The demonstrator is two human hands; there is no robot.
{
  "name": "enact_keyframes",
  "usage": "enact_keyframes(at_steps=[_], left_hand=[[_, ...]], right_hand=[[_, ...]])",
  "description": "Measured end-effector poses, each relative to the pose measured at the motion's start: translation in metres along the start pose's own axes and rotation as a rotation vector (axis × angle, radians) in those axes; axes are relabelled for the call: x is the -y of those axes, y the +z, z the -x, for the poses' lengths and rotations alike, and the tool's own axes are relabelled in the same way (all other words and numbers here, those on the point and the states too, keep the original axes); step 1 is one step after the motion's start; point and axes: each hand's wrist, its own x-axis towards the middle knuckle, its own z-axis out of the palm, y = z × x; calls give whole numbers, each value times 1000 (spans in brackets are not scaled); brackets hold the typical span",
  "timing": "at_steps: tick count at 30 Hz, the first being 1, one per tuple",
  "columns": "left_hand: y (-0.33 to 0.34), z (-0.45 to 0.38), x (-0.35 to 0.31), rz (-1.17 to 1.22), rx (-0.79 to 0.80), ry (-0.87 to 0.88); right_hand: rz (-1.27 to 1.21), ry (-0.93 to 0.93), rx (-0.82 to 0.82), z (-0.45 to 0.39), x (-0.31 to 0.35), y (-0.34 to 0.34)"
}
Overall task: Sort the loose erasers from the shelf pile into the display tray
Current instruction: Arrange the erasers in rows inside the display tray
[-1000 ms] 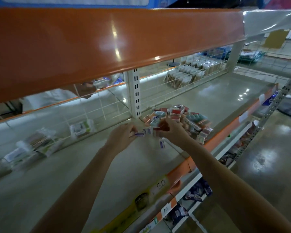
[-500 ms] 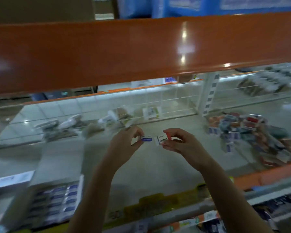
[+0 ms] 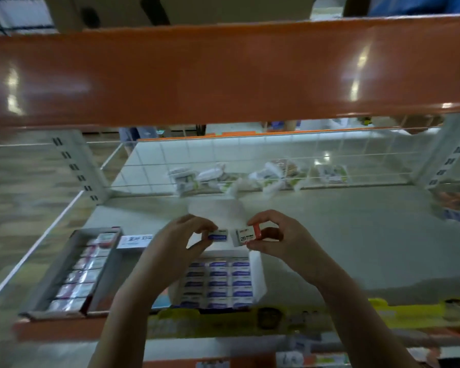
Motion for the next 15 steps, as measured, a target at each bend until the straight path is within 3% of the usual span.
enact_keyframes(at_steps=[15], left_hand=[[-54,67,113,-41,-117,-62]], right_hand=[[307,-168,60,-33,13,132]])
